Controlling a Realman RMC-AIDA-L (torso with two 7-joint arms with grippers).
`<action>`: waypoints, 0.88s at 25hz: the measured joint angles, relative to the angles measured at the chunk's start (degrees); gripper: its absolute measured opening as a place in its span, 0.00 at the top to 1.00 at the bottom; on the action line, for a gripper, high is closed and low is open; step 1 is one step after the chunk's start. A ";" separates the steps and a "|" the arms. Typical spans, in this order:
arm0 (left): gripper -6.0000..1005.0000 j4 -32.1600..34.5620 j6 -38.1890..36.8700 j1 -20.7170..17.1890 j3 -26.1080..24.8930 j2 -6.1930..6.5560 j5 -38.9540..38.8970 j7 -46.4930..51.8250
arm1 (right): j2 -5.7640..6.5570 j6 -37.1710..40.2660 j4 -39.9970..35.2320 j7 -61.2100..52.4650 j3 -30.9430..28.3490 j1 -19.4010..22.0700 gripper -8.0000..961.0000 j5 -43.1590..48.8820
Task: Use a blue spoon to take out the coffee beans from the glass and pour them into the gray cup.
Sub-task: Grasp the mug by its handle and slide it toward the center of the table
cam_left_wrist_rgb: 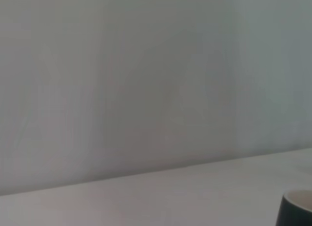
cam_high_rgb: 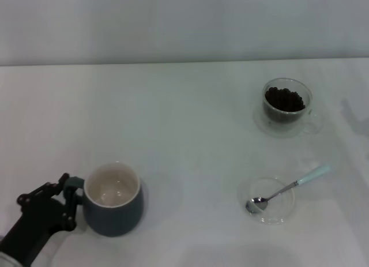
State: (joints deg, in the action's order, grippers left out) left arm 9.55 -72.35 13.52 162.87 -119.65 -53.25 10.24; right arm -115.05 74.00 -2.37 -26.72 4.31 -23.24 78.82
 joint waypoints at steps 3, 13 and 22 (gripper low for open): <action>0.87 2.12 2.34 1.43 0.00 -0.04 -0.01 -2.79 | 0.00 0.00 0.00 0.00 0.00 -0.10 0.10 0.00; 0.88 5.86 7.38 5.09 0.00 -0.23 0.03 -4.32 | 0.00 -0.48 -0.14 0.00 0.00 -1.07 0.10 0.15; 0.88 7.13 10.98 7.06 -0.02 -0.23 1.73 -4.35 | 0.00 -0.53 -0.41 0.00 0.00 -1.28 0.10 0.20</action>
State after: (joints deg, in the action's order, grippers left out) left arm 16.68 -61.37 20.59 162.85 -119.88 -51.52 5.89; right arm -115.05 73.47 -2.78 -26.72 4.31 -24.52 79.02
